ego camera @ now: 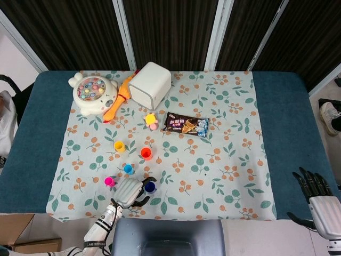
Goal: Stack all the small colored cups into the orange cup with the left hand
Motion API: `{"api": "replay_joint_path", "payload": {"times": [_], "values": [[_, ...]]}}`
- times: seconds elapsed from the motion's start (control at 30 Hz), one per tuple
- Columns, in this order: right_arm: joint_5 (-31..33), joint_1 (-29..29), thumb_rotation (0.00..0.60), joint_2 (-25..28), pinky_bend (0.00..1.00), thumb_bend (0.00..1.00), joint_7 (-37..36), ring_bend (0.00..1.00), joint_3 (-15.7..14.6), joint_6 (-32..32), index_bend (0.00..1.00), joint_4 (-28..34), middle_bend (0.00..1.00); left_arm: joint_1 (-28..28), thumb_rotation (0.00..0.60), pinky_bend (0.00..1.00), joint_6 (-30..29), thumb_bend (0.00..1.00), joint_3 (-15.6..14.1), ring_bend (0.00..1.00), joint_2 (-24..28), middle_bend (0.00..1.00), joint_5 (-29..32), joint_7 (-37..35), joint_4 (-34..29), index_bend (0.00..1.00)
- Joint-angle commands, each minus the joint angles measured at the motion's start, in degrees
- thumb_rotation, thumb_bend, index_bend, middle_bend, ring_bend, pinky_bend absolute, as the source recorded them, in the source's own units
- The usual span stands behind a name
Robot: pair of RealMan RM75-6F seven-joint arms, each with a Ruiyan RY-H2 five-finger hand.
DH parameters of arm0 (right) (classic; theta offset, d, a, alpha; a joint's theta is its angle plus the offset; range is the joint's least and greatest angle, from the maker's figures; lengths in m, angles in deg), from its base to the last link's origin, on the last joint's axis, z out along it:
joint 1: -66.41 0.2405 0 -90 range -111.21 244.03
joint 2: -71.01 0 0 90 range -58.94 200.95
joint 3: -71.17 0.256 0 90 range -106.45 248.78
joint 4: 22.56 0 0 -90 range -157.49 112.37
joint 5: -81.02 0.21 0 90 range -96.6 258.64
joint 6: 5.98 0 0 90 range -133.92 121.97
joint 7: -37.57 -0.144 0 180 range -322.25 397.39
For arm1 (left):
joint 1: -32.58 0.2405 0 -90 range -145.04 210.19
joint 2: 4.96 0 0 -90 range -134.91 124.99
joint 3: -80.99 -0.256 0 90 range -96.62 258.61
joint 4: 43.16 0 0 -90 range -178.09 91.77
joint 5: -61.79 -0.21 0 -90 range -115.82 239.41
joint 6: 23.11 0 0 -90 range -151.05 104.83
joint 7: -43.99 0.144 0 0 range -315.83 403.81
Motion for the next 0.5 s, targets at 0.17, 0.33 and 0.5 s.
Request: {"api": "replay_joint_path", "payload": {"times": [0.17,0.33,0.5], "values": [[-0.5,-0.3,0.6,0.1,0.0,0.21,-0.2,0.0,-0.2,-0.4,0.0,-0.3,0.0,-0.2,0.6,1.0,-0.7,0.35,0.0,1.0,-1.1,1.0,-0.1,-0.4,1.9,0.38],[-0.4,-0.2,0.6,0.1,0.0,0.21,-0.2,0.0,-0.2,-0.2,0.0,-0.4,0.0,-0.5,0.6,1.0,-1.4,0.37,0.2,1.0,-2.2,1.0,-0.5,-1.1,3.9,0.47],[-0.4,-0.3,0.6,0.2,0.0,0.21,-0.3,0.0,-0.2,-0.3,0.0,-0.4,0.0,-0.7,0.6,1.0,-1.9,0.4,0.4,1.0,-2.4,1.0,-1.0,-2.1,4.5,0.54]]}}
